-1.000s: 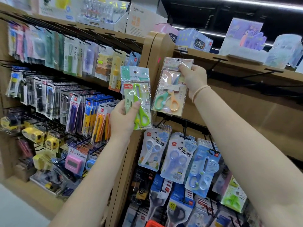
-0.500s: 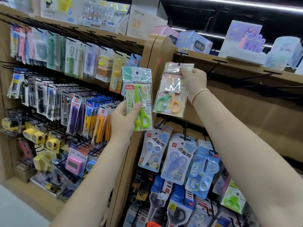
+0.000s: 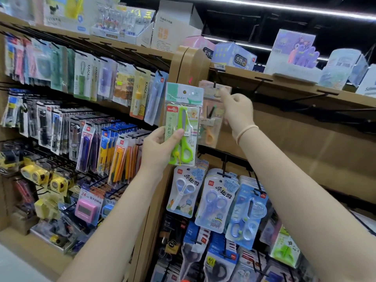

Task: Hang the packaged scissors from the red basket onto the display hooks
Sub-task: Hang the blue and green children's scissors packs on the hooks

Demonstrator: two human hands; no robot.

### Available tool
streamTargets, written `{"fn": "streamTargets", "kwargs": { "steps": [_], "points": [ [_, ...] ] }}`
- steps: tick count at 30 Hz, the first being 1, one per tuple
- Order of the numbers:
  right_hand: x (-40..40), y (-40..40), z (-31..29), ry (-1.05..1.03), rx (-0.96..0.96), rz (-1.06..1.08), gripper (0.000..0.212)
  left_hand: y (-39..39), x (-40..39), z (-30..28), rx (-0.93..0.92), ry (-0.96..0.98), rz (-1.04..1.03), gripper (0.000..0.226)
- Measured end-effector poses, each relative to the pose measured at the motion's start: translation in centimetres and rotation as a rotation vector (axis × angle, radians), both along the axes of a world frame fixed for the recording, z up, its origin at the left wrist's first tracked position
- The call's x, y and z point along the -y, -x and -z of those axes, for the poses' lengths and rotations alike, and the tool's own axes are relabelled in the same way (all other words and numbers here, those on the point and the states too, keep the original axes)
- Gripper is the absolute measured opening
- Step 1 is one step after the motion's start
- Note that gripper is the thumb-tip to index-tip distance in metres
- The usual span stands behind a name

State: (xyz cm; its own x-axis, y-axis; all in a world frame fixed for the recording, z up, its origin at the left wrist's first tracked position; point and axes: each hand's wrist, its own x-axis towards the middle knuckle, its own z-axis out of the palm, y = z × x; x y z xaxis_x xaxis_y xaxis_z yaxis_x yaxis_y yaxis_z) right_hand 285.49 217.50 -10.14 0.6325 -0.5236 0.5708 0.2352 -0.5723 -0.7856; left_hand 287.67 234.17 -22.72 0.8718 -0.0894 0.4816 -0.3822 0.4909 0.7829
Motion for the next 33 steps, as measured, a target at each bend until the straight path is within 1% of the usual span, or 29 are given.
{"fn": "streamTargets", "kwargs": {
  "steps": [2,3,4,5,6,7,9,11,19,22,25,29,33],
  "points": [
    [-0.9,0.6,-0.1,-0.035,-0.104,-0.172,0.046,0.2,0.8,-0.5,0.019,-0.062,0.038,0.007],
    [-1.2,0.7,0.0,-0.021,-0.121,-0.251,0.043,0.3,1.3,-0.8,0.029,-0.089,0.052,0.006],
    [-1.3,0.7,0.1,0.007,-0.101,-0.302,0.034,0.3,1.7,-1.0,0.040,-0.103,0.060,0.006],
    [-1.2,0.5,0.1,0.038,-0.056,-0.307,0.023,0.4,2.1,-1.2,0.046,-0.108,0.057,0.008],
    [-0.9,0.4,0.0,0.050,-0.008,-0.283,0.015,0.3,2.5,-1.3,0.049,-0.107,0.045,0.014],
    [-0.6,0.3,-0.2,0.039,0.026,-0.252,0.013,0.2,2.6,-1.3,0.051,-0.104,0.024,0.021],
    [0.0,-0.1,-0.8,-0.037,0.043,-0.228,0.017,-0.2,2.8,-1.1,0.065,-0.114,-0.035,0.035],
    [0.4,-0.6,-1.4,-0.068,0.018,-0.198,0.020,-0.6,2.8,-0.8,0.095,-0.151,-0.085,0.042],
    [0.1,-2.6,-2.2,-0.080,0.023,-0.129,0.024,-1.9,3.3,-1.0,0.085,-0.171,-0.107,0.040],
    [0.6,-3.3,-2.3,-0.071,0.038,-0.110,0.035,-2.2,3.5,-1.3,0.078,-0.159,-0.104,0.040],
    [0.4,-3.0,-2.5,-0.076,0.046,-0.100,0.027,-2.4,3.7,-1.3,0.088,-0.146,-0.097,0.041],
    [0.4,-3.1,-3.0,-0.071,0.055,-0.097,0.024,-2.3,3.9,-1.5,0.078,-0.124,-0.065,0.038],
    [0.4,-3.5,-3.4,-0.059,0.042,-0.061,0.023,-2.5,4.1,-1.6,0.084,-0.123,-0.079,0.039]
  ]
}}
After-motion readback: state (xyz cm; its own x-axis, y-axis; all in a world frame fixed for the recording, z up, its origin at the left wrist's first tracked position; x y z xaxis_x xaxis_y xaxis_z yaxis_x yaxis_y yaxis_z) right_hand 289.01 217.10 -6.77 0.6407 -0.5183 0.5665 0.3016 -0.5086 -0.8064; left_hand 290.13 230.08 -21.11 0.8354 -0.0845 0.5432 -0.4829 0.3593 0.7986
